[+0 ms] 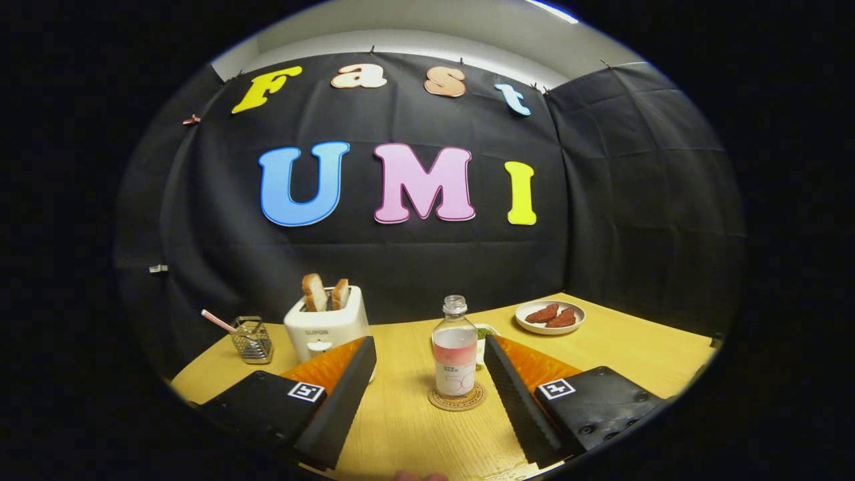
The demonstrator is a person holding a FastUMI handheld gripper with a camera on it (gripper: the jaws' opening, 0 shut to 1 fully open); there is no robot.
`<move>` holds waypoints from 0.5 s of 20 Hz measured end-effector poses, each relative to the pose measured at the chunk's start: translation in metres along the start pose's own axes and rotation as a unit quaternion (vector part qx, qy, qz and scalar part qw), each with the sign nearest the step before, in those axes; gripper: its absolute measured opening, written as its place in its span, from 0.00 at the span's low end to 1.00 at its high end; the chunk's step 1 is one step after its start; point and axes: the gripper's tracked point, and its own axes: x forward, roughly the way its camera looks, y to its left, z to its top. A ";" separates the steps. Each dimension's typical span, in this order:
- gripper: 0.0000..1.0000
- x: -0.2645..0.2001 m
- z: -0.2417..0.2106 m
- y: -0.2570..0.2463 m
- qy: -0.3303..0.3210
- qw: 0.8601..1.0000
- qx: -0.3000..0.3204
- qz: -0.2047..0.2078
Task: Take the bottle from table, then pour the juice into the cup, finally place the bottle on the coaster
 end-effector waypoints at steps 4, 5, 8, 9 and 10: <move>0.99 -0.041 0.046 0.021 -0.019 0.999 0.002 0.037; 1.00 -0.051 0.054 0.025 -0.022 0.999 -0.002 0.046; 0.99 -0.077 0.082 0.039 -0.035 0.997 -0.008 0.072; 0.99 -0.084 0.088 0.044 -0.037 0.996 -0.005 0.080; 0.99 -0.090 0.092 0.048 -0.035 0.995 -0.002 0.089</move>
